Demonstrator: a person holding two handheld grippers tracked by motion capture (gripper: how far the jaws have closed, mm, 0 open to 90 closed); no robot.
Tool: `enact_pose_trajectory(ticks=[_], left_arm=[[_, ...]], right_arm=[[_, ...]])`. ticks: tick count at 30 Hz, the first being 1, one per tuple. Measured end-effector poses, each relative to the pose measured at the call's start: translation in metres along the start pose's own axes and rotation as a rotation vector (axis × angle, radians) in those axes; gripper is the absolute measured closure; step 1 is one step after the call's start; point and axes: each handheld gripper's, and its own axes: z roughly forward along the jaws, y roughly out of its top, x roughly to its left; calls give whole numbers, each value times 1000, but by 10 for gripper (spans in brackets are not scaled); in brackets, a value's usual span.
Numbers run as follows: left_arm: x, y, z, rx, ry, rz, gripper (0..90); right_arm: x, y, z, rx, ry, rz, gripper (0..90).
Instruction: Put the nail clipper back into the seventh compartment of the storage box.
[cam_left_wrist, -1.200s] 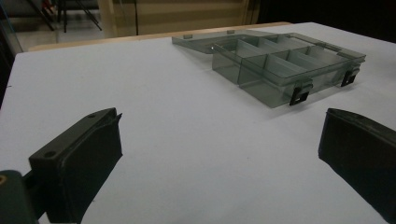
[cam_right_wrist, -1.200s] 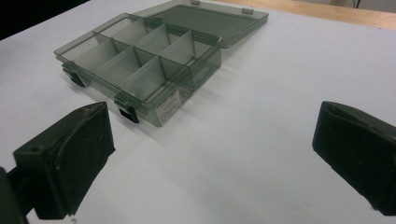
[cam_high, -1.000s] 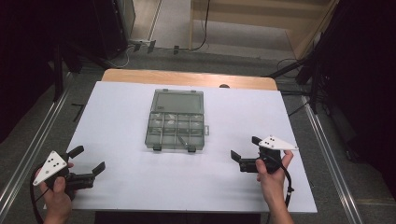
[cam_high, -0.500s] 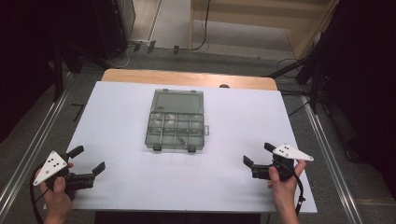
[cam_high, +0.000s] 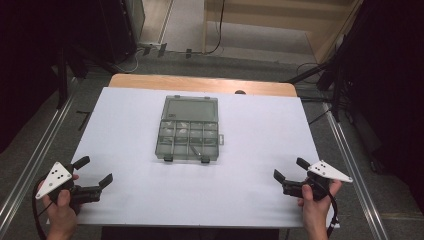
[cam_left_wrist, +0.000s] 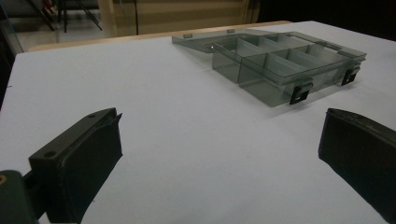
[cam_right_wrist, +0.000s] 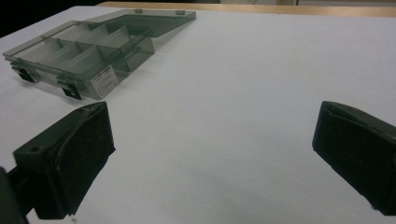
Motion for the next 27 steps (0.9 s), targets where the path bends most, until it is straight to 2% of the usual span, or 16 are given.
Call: enact_pose_trajectory(ticks=[11,14,19,27], left_arm=[[1,0,-1,-3,-5,-5,0],[1,0,-1,-2,-6,-5,0],[1,0,-1,-3,-4,-6,0],[2,0,-1,-5,-3,-7,0]], right_arm=[[-19,-17,-20,-69,-42,23,0],[-23,-23,-25,-87,-68,12,0],[-27,-27,-25,-100,-76,29,0],[-27,-27,-20,-78,-85,27,0]])
